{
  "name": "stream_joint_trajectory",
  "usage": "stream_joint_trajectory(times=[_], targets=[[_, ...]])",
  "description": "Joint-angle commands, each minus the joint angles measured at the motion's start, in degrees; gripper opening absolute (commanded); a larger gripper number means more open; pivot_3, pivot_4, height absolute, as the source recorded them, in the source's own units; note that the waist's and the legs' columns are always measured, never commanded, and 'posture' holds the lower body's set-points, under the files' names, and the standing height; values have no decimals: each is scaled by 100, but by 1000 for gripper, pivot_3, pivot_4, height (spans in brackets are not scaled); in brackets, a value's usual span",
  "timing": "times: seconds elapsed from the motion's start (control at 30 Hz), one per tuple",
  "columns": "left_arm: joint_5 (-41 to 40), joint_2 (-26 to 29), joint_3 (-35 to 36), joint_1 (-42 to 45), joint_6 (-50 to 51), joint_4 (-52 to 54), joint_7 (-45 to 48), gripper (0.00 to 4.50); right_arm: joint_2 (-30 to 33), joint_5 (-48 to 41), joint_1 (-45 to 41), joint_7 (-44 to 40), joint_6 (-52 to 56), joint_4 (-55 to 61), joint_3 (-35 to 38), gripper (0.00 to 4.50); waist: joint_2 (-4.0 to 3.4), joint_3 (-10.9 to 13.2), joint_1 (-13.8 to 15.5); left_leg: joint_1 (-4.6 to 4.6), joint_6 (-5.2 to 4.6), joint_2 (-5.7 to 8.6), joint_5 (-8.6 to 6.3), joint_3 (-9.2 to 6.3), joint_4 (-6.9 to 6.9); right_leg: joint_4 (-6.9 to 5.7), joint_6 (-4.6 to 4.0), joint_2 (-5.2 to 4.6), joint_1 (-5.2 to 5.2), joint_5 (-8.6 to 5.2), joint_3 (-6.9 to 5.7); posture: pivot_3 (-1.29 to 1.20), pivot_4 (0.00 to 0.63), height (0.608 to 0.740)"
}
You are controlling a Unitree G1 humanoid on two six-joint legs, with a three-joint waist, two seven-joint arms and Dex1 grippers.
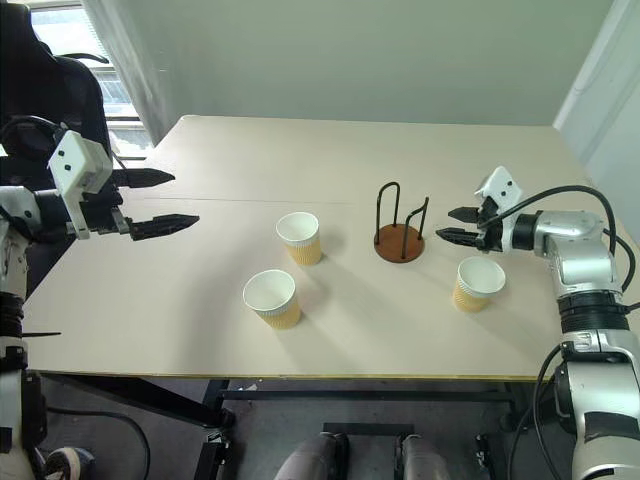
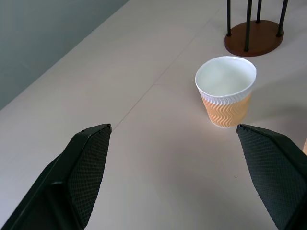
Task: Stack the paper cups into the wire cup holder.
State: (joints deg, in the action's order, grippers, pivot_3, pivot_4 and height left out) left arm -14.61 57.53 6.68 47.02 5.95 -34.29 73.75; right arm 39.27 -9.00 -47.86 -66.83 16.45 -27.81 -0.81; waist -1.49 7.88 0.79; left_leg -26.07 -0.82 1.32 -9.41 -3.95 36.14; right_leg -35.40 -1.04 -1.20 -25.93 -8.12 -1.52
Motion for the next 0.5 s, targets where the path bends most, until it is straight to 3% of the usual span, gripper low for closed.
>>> stream_joint_trajectory(times=[0.03,0.4,0.5], targets=[[43,87,54,361,-13,-98,21,4474,45,-159,-64,-92,170,355,29,2332,0,0,-1,0,1,0,0,0,0,0,-1,0,0,0,0,0,150,740],[-86,-482,-14,881,344,-247,107,4474,104,-248,146,45,546,692,116,2332,1,0,6,0,-1,0,5,0,0,-2,0,0,1,0,0,0,150,740],[121,-550,-324,957,-39,-336,626,4474,234,-267,231,52,593,863,173,2332,1,0,4,-2,-1,0,4,1,1,1,1,0,1,0,0,0,150,740]])
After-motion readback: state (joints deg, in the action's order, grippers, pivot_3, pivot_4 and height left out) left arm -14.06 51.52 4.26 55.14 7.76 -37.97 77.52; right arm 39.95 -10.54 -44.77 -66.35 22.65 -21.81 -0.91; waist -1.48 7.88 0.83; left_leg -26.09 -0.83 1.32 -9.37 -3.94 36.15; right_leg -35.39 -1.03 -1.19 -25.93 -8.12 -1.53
